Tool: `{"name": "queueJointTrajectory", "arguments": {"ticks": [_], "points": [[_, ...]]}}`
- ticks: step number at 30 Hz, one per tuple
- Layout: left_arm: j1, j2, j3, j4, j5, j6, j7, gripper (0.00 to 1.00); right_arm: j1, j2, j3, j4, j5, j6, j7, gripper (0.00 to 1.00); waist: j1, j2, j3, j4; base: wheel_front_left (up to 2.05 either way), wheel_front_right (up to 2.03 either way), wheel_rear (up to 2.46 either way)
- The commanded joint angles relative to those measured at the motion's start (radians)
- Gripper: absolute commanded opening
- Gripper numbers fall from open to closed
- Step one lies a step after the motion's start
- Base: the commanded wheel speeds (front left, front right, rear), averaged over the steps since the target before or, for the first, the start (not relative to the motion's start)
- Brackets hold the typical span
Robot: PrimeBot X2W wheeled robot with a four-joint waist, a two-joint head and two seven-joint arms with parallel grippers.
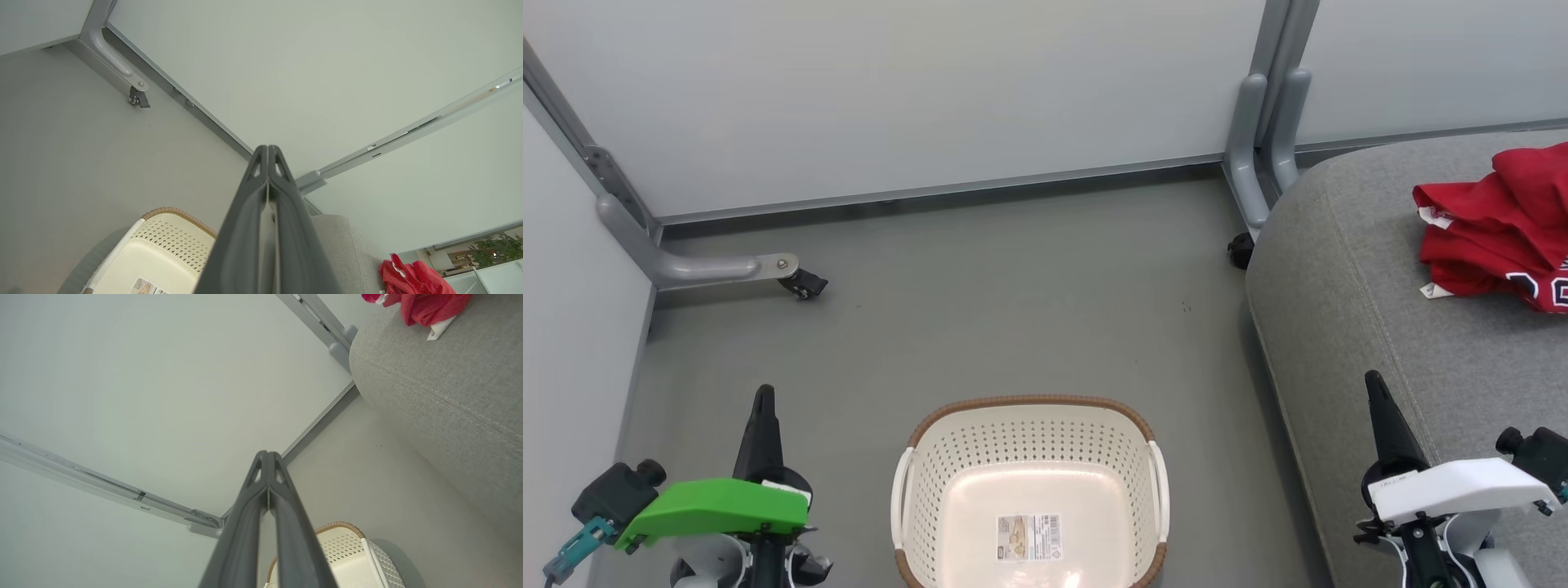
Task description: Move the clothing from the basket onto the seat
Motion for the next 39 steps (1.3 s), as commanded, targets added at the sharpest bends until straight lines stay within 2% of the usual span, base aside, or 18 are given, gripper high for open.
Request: {"name": "queueJointTrajectory", "arguments": {"ticks": [1,39], "points": [[-0.017,0.003,0.007,-0.013,-0.029,-0.006,0.007,0.0,-0.025,-0.009,-0.005,-0.005,0.03,0.0,0.008,0.0,0.0,0.0,0.0,-0.001,0.0,0.0,0.0],[-0.022,0.003,0.061,-0.016,-0.395,-0.032,0.105,0.0,-0.045,-0.01,-0.04,0.034,0.391,0.0,0.106,0.0,0.0,0.0,-0.009,-0.022,0.0,0.0,0.0]]}}
